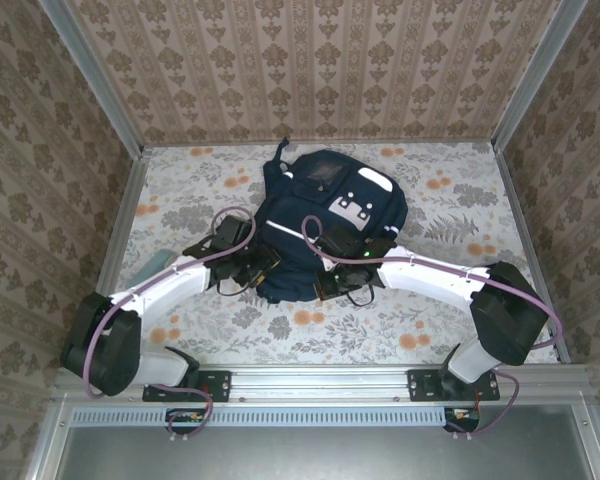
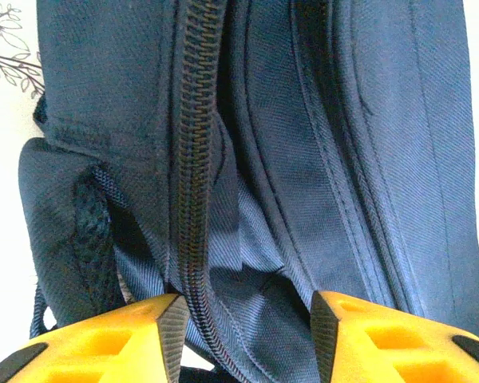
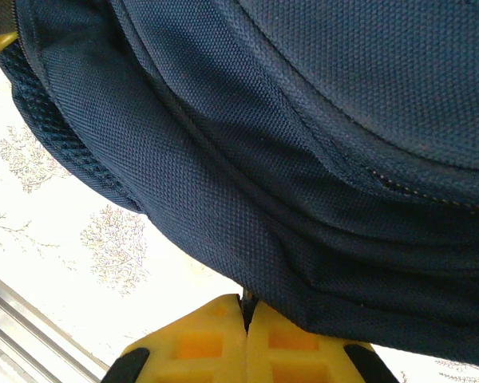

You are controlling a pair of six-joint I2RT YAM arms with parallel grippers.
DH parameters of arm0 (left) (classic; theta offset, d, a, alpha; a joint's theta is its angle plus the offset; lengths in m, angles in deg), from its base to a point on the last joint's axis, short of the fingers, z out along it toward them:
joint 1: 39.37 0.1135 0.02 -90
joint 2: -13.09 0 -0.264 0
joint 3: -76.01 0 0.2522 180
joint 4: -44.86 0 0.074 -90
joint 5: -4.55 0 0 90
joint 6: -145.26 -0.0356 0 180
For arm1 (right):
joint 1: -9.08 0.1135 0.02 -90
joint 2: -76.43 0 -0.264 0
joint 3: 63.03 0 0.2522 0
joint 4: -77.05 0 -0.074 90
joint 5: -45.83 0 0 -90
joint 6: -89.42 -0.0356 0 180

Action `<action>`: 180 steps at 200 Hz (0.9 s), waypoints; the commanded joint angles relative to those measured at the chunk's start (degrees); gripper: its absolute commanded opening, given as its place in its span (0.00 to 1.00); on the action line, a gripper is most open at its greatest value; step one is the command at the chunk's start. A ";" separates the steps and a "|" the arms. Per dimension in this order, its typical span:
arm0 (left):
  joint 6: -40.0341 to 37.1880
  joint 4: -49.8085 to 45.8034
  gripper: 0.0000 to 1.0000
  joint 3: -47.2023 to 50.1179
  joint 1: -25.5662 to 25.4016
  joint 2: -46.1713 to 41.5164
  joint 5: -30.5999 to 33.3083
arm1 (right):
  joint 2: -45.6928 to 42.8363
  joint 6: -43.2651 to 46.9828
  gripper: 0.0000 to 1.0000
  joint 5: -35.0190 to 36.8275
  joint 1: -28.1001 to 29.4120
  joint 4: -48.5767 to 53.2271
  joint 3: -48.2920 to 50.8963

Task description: Pack books, pencil case, and school supplies into a backpack

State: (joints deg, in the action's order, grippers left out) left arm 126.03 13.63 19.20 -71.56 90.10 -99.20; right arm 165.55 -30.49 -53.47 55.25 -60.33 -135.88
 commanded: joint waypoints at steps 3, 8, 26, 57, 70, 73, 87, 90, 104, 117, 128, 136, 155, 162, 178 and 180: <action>2.41 2.38 0.43 0.61 -0.51 2.54 1.00 | -0.22 -0.43 0.00 0.88 -0.03 -1.45 -1.65; 2.45 2.59 0.41 0.64 -0.51 2.89 1.08 | -0.32 -0.46 0.00 1.01 -0.01 -1.29 -1.65; 1.98 2.83 0.29 0.61 -0.42 4.11 1.62 | -0.85 -0.19 0.00 2.42 -0.09 -0.22 -1.56; 0.20 0.66 0.14 1.05 -0.42 5.95 3.52 | -1.93 1.28 0.00 10.26 -0.23 5.00 -1.21; -0.50 -0.46 0.11 1.58 -0.25 6.78 4.25 | -2.04 1.80 0.00 13.70 -1.12 7.48 -0.82; -0.65 -0.65 0.11 1.73 -0.25 6.97 4.50 | -2.14 1.79 0.00 14.47 -1.40 7.94 -0.68; -1.22 -1.76 0.09 2.51 0.00 7.54 5.73 | -2.73 2.29 0.00 17.01 -2.91 9.38 0.54; -1.38 -1.91 0.09 2.68 0.06 7.60 5.82 | -2.90 2.35 0.00 17.38 -3.18 9.54 0.84; -1.82 -2.19 0.09 3.72 0.61 8.17 6.36 | -4.08 2.67 0.00 18.00 -5.40 9.70 2.31; -2.24 -2.22 0.09 4.58 1.13 8.62 6.46 | -5.36 3.22 0.00 18.00 -7.18 9.40 3.29; -2.57 -2.34 0.09 5.12 1.54 8.88 6.55 | -6.17 3.77 0.00 18.25 -8.66 9.26 3.78; -2.64 -2.22 0.09 5.46 1.74 8.85 6.55 | -6.41 4.27 0.00 18.43 -9.83 9.04 3.95; -2.99 -2.47 0.09 5.88 2.36 8.46 6.57 | -5.95 6.03 0.00 19.11 -12.78 8.07 3.93; -3.21 -2.68 0.09 5.88 2.52 8.34 6.64 | -5.33 6.71 0.00 19.59 -13.98 7.79 3.88; -3.56 -3.06 0.09 5.96 2.89 8.12 6.60 | -3.76 8.24 0.00 20.57 -16.78 7.08 3.31; -3.53 -3.13 0.09 6.02 2.91 8.08 6.56 | -3.60 8.37 0.00 20.62 -17.11 6.95 3.22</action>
State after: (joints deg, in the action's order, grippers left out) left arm 124.78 18.92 21.81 -70.79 96.37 -99.31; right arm 161.60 -25.05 -41.76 43.10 -54.10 -132.21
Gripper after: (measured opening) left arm 0.090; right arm 0.059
